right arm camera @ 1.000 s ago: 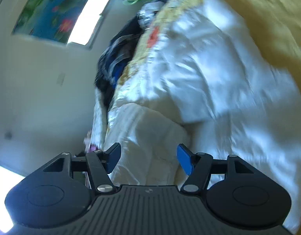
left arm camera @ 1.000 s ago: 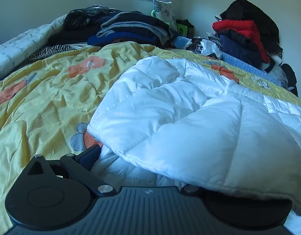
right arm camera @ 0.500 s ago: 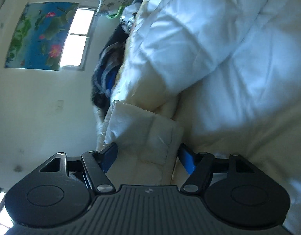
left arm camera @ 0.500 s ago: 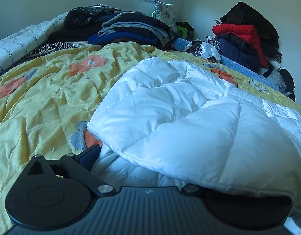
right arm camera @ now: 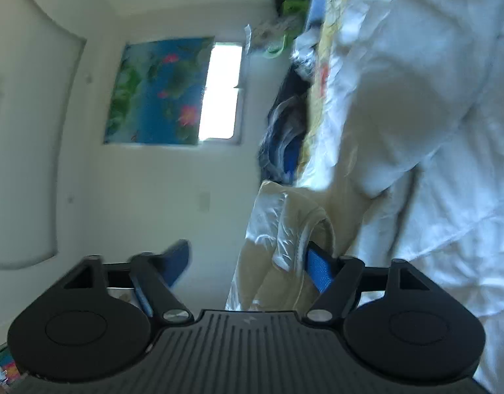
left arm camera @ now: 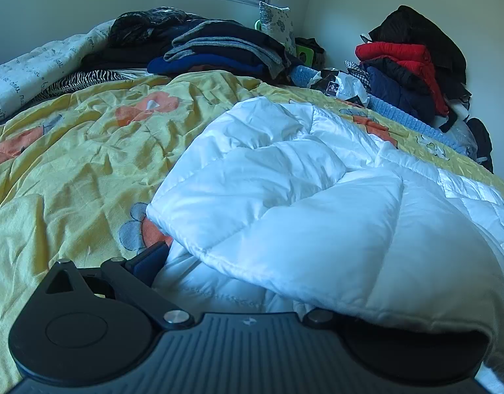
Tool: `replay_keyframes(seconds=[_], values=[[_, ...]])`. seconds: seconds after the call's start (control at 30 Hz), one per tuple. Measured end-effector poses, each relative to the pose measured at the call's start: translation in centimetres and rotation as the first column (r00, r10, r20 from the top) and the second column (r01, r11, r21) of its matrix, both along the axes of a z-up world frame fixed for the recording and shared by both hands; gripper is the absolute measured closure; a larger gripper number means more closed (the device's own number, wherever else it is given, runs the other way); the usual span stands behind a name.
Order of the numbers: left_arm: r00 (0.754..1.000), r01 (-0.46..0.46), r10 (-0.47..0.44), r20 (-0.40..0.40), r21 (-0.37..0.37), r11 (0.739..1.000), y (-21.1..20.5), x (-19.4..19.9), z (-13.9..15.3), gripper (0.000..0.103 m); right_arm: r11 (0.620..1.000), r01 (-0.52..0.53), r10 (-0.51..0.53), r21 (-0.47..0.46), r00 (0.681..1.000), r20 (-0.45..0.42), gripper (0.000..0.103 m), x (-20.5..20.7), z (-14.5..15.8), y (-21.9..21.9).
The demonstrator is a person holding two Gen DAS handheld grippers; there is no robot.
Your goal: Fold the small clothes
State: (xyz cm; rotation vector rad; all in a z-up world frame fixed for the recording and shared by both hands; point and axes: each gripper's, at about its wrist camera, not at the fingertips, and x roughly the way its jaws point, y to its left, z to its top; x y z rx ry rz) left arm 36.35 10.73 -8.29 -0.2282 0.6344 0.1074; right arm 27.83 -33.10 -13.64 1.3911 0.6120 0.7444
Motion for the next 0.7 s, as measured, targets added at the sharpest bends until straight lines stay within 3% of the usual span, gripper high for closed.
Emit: replay_keyframes(seconds=[0.07,0.13,0.23,0.33,0.47,0.6,0.7], values=[[1.0,0.0,0.0,0.0,-0.001,1.0,0.0,0.0,0.0,0.0,0.992,-0.002,-0.012,-0.123,0.994,-0.112,0.021,-0.2,-0.4,0.2],[1.0,-0.001,0.001,0.004,-0.007,1.0,0.0,0.0,0.0,0.0,0.974,0.044,-0.081,-0.222,0.984,-0.16,0.022,-1.6,-0.4,0.4],[1.0,-0.002,0.002,0.007,-0.011,1.0,0.0,-0.1,0.0,0.0,0.94,0.177,-0.225,-0.292,0.964,-0.14,0.022,-4.7,0.6,0.4],[1.0,-0.002,0.002,0.007,-0.013,1.0,0.1,-0.1,0.0,0.0,0.926,0.21,-0.251,-0.313,0.963,-0.099,0.022,-6.9,1.6,1.9],[1.0,-0.002,0.003,0.008,-0.015,1.0,0.0,-0.2,0.0,0.0,0.948,0.078,-0.119,-0.31,0.986,-0.117,0.022,-7.6,1.9,4.8],[1.0,-0.002,0.002,0.008,-0.015,1.0,0.0,-0.2,0.0,0.0,0.898,0.012,-0.035,-0.44,0.998,-0.045,0.021,-9.2,3.8,6.5],[1.0,-0.002,0.002,0.008,-0.015,1.0,0.0,-0.2,0.0,0.0,0.918,-0.089,0.04,-0.386,0.99,-0.132,0.02,-8.3,2.3,7.9]])
